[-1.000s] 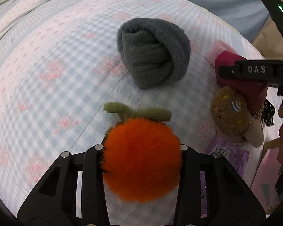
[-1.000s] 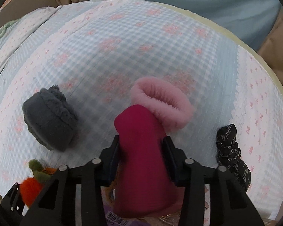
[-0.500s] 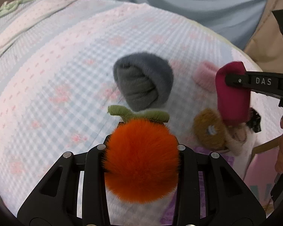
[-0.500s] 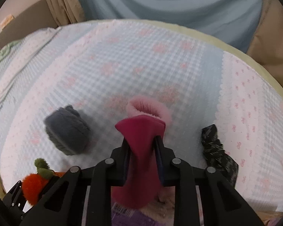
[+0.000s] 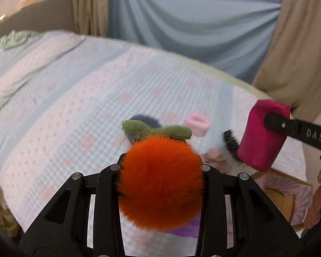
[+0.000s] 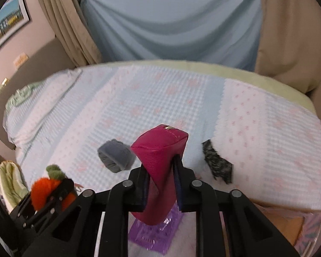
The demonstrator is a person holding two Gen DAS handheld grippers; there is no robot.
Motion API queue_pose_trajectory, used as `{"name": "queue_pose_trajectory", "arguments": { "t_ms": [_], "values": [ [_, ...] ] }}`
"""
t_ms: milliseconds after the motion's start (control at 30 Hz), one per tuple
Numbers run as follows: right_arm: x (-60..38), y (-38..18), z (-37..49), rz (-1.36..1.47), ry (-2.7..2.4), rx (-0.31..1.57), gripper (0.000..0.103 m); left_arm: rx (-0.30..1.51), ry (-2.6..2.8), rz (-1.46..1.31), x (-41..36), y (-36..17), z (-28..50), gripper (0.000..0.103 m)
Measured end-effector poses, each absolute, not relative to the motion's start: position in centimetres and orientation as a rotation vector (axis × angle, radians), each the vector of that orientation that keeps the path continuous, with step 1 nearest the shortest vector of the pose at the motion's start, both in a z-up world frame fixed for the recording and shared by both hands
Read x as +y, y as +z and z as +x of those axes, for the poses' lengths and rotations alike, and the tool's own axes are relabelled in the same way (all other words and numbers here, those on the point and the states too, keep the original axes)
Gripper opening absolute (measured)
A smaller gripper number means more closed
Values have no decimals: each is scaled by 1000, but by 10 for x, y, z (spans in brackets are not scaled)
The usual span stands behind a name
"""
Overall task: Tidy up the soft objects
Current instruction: 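Carry the pompom and magenta tube into the box and open both tools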
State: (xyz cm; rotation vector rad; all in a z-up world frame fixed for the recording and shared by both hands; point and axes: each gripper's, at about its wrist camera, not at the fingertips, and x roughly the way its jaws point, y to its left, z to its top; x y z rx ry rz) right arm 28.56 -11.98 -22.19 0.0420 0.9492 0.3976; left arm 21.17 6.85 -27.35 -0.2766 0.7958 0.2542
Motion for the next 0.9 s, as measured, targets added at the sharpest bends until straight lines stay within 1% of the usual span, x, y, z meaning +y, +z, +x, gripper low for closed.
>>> {"name": "queue_pose_trajectory", "arguments": {
  "t_ms": [267,367,500,700,800,900],
  "values": [
    [-210,-138,220,105,314,892,18,727,124,-215,-2,-171,178,31],
    [-245,-122,196,107,259,879,18,724,53,-186,-34,-144,173,31],
    [-288,-113,175,133,169,881,18,741,-57,-155,-81,-122,174,31],
    [-345,-127,158,180,24,920,18,783,-227,-101,-152,-125,186,31],
    [-365,-141,153,211,-27,951,18,829,-303,-65,-187,-143,198,31],
    [-381,-168,156,237,-72,1000,18,873,-354,-34,-215,-165,205,31]
  ]
}}
